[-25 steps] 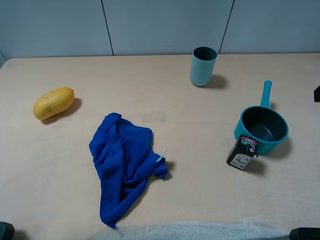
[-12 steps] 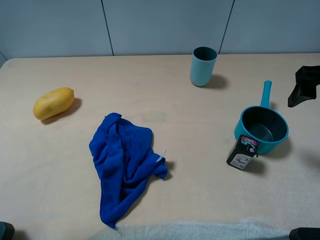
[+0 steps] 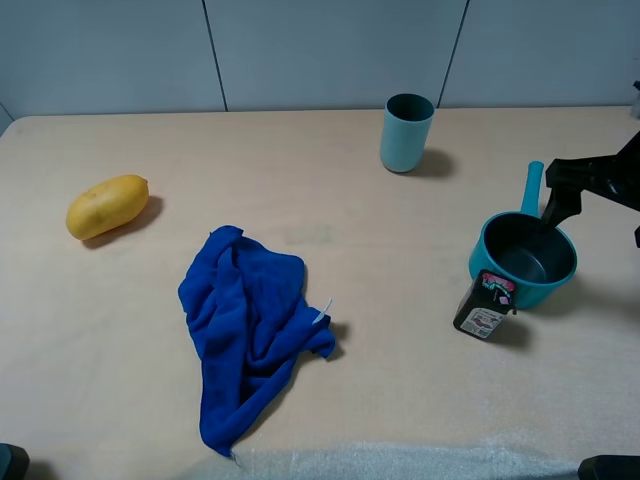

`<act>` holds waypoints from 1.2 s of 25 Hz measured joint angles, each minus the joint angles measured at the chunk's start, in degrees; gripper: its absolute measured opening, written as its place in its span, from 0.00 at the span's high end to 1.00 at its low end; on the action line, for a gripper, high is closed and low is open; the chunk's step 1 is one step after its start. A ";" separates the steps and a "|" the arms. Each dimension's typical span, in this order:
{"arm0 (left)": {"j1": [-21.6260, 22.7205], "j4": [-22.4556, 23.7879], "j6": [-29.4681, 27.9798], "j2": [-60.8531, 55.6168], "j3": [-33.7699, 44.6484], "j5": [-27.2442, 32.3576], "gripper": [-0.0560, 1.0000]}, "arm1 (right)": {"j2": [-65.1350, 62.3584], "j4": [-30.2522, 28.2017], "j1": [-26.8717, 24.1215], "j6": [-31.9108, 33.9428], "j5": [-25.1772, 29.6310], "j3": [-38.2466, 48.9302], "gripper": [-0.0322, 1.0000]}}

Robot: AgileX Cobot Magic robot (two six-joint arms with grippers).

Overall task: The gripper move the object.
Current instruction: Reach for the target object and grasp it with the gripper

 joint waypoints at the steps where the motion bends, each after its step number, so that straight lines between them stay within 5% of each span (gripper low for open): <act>1: 0.00 0.00 0.00 0.00 0.00 0.00 0.03 | 1.04 0.21 0.00 0.05 -0.43 0.00 0.30; 30: 0.00 0.00 0.02 0.00 0.00 0.00 0.03 | 19.28 0.70 0.00 0.05 -8.94 -0.05 0.30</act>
